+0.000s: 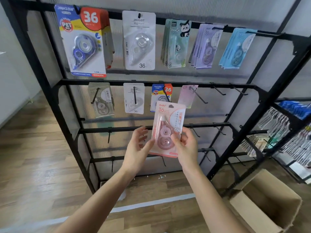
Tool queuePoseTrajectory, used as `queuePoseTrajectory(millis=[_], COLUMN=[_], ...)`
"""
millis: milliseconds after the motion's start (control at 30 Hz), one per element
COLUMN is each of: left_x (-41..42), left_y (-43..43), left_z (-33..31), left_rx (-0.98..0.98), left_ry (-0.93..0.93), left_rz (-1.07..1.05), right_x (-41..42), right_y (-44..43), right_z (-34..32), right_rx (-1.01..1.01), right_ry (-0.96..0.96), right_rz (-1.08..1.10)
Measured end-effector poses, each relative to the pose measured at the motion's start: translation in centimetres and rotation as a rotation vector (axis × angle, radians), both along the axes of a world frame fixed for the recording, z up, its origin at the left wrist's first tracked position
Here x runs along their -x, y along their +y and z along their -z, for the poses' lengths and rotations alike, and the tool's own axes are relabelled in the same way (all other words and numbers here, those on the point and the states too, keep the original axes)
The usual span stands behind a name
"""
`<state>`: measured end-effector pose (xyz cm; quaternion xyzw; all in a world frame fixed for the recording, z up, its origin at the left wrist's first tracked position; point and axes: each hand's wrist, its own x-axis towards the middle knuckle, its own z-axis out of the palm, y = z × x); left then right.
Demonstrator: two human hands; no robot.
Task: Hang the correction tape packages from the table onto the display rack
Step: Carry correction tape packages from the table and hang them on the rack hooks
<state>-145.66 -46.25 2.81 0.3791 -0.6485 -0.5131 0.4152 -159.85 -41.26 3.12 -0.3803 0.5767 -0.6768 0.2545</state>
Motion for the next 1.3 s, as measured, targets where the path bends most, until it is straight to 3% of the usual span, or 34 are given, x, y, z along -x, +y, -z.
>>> queuePoseTrajectory(millis=[200,267,500,800,1033,1300], left_x=[4.5,6.9,16.6,26.3,29.5,31.7], left_y=[-2.0,-2.6,-4.4,-5.6,-7.4,-9.3], left_z=[-2.3,-2.8,-2.7,-3.3,-3.0,-3.3], left_rx=[0.569,0.655,0.699,0.686,0.646,0.703], left_ry=[-0.39,-0.455,-0.587,-0.615,-0.666,-0.747], left_rz=[-0.029,-0.016,-0.064,-0.103,-0.133,-0.171], right_x=[7.5,10.3,20.8,32.1,35.6,37.2], right_y=[0.0,-0.2,-1.0,-3.4,-6.8,-7.6], right_z=[0.5,0.7,1.4,2.2,2.7,4.7], right_rx=[-0.019,-0.03,-0.079,-0.156,-0.276,-0.216], right_ry=[0.019,0.01,-0.037,0.025,0.096,0.111], right_rz=[0.071,0.086,0.108,0.142,0.048,-0.006])
